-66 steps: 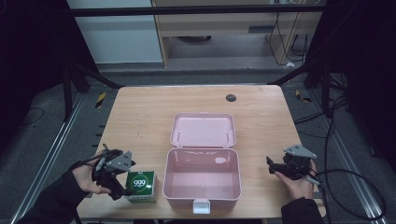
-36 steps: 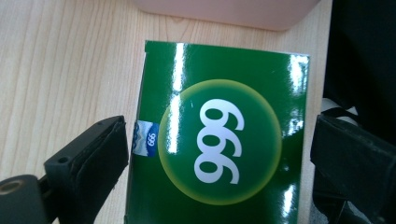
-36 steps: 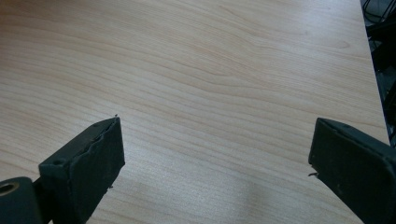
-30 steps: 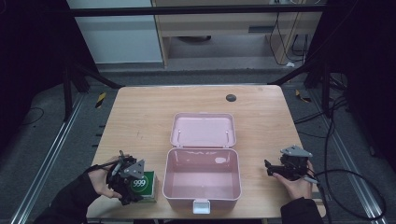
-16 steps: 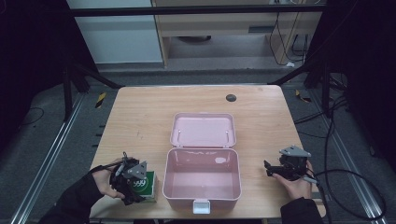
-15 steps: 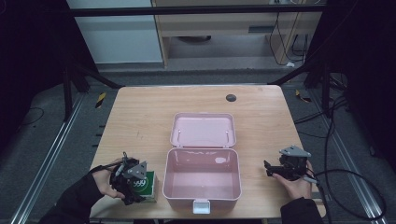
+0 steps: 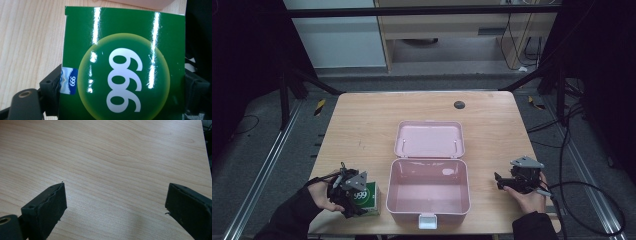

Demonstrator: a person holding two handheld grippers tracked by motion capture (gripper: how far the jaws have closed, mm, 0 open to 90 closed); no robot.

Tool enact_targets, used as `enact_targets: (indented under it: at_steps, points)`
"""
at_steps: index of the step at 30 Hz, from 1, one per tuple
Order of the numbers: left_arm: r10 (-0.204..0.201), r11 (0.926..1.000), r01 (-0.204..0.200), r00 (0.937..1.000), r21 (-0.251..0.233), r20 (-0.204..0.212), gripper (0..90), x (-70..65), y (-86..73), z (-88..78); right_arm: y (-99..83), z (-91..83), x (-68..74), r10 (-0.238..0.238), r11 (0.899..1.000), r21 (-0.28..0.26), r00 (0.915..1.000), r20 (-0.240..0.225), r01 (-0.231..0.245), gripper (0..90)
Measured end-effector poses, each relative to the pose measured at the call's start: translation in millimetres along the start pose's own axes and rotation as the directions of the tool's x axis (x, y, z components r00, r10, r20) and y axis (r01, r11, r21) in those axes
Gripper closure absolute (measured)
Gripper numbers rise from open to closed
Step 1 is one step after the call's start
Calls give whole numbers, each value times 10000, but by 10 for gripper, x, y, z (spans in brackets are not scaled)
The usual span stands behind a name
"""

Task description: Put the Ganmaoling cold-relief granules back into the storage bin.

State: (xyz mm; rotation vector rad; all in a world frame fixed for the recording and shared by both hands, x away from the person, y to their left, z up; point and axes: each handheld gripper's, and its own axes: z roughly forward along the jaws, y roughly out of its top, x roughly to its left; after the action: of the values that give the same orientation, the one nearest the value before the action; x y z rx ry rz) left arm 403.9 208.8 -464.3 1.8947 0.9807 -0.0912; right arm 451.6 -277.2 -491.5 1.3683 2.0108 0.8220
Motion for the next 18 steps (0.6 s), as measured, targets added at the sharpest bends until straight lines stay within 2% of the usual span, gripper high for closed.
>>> enact_targets:
  at_steps: [14,18]
  points:
    - [255,9997,-254,9997,55,-62,143,-88,233,-241,0,-8,-1,20,10000,-14,10000,-53,-20,40]
    - [313,9995,-313,9995,86,74,143,-141,317,-329,0,-9,0,14,10000,-21,10000,-52,-14,40]
